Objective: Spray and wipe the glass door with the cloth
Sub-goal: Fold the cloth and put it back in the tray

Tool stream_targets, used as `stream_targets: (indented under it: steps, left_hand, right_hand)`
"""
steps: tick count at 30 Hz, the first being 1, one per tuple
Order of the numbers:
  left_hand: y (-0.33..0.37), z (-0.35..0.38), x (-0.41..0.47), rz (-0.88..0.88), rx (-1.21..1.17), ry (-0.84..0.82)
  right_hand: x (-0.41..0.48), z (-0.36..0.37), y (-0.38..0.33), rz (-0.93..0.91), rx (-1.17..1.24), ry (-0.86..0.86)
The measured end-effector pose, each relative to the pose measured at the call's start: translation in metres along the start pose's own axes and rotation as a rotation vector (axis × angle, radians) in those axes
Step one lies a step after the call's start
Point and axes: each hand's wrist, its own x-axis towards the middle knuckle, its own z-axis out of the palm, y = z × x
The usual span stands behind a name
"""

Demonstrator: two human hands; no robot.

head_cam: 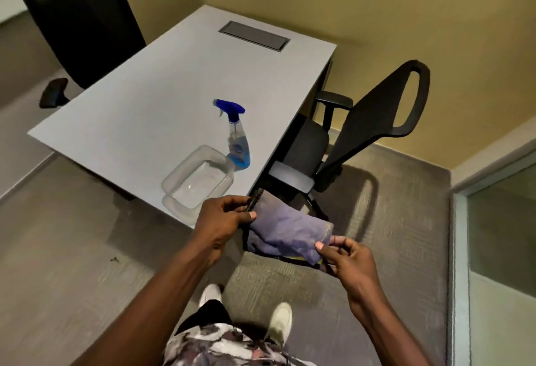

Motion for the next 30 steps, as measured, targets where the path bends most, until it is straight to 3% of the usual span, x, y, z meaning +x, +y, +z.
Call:
stream_targets:
  steps: [3,9,17,30]
  left_hand:
    - [-0.004,0.002,0.011,0.019,0.049,0.045]
    - [-0.002,-0.061,0.070,0.057,0.154,0.133]
    - [0.018,-0.156,0.160,0.114,0.317,0.067]
    - [0.005,-0.205,0.227,0.197,0.544,-0.052]
  right_hand:
    - [0.006,0.011,0.000,0.003,0.017,0.030]
    - [0.028,0.102,-0.014,0.009,0.031,-0.009]
    - [0.052,0.229,-0.040,0.030,0.089,0.097]
    - [0.089,0.350,-0.029,0.068,-0.195,0.323]
